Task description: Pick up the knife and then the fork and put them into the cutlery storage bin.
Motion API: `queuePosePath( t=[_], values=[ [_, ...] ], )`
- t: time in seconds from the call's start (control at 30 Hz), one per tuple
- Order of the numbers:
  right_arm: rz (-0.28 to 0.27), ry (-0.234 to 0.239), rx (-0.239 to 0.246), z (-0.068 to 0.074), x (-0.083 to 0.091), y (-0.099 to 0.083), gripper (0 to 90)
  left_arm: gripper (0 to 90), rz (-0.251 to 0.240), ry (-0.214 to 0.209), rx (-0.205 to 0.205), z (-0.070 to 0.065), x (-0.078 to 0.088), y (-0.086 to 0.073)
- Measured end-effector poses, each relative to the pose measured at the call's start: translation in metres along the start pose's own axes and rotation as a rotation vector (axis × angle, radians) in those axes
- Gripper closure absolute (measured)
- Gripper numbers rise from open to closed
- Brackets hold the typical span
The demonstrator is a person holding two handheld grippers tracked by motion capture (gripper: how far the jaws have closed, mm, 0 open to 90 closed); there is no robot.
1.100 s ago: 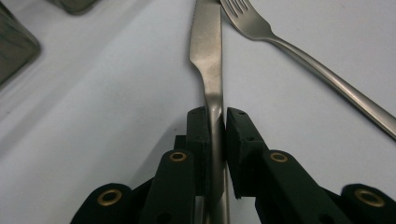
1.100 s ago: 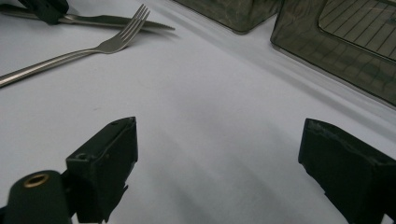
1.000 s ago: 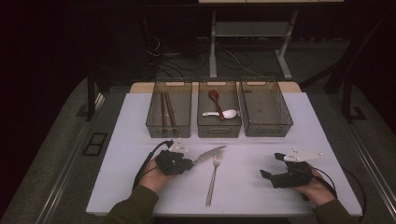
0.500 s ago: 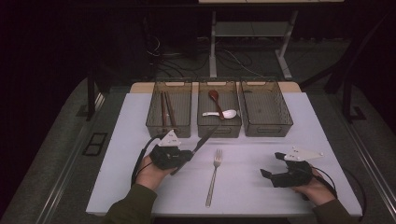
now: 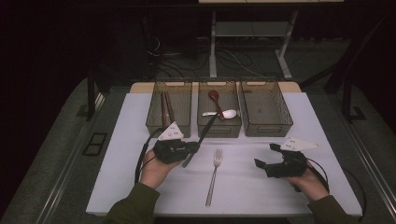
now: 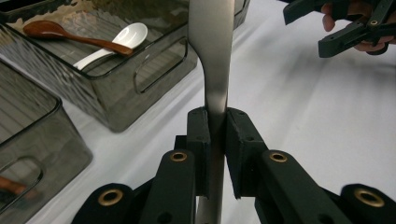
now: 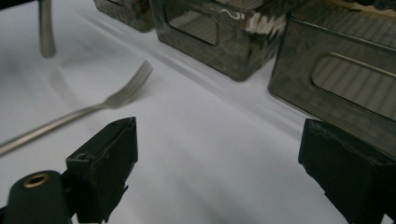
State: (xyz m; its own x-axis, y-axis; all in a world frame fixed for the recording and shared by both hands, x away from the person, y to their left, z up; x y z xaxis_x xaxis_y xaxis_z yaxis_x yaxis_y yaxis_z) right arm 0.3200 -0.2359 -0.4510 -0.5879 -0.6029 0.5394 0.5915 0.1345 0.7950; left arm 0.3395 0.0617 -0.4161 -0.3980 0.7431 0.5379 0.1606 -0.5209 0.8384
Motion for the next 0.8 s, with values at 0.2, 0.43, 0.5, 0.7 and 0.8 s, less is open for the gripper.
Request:
queuePosePath(
  t=[0.2,0.43,0.5,0.7,0.8],
  values=[
    [-0.024,0.072,-0.024,0.011,-0.004,0.023,16.2,79.7,-0.024,0.021,0.01,-0.001,-0.012,0.011],
    [-0.057,0.135,-0.034,0.03,-0.015,0.054,25.1,79.7,-0.042,0.026,0.019,-0.007,-0.029,0.022],
    [-0.058,0.151,-0.038,0.036,-0.02,0.061,28.9,79.7,-0.045,0.023,0.013,-0.009,-0.033,0.024],
    [-0.047,0.217,-0.063,0.052,-0.032,0.075,38.1,79.7,-0.063,0.022,0.022,-0.017,-0.044,0.032],
    [-0.048,0.236,-0.076,0.057,-0.035,0.078,42.9,79.7,-0.066,0.009,0.014,-0.025,-0.051,0.036]
  ],
)
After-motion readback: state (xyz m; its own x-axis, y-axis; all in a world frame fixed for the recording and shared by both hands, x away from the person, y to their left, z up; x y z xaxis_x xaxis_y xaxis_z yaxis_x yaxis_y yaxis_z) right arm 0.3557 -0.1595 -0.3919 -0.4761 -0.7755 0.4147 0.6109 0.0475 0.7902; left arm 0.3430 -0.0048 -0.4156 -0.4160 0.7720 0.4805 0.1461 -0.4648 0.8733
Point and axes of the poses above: each handheld gripper's, and its own axes: x roughly backward along the jaws, y roughly out of its top, z roughly to its left, the point moved 6 cm from there along -x, roughly forward along the jaws, and after that the axes turned 12 degrees about -x, right-handed, at the moved point
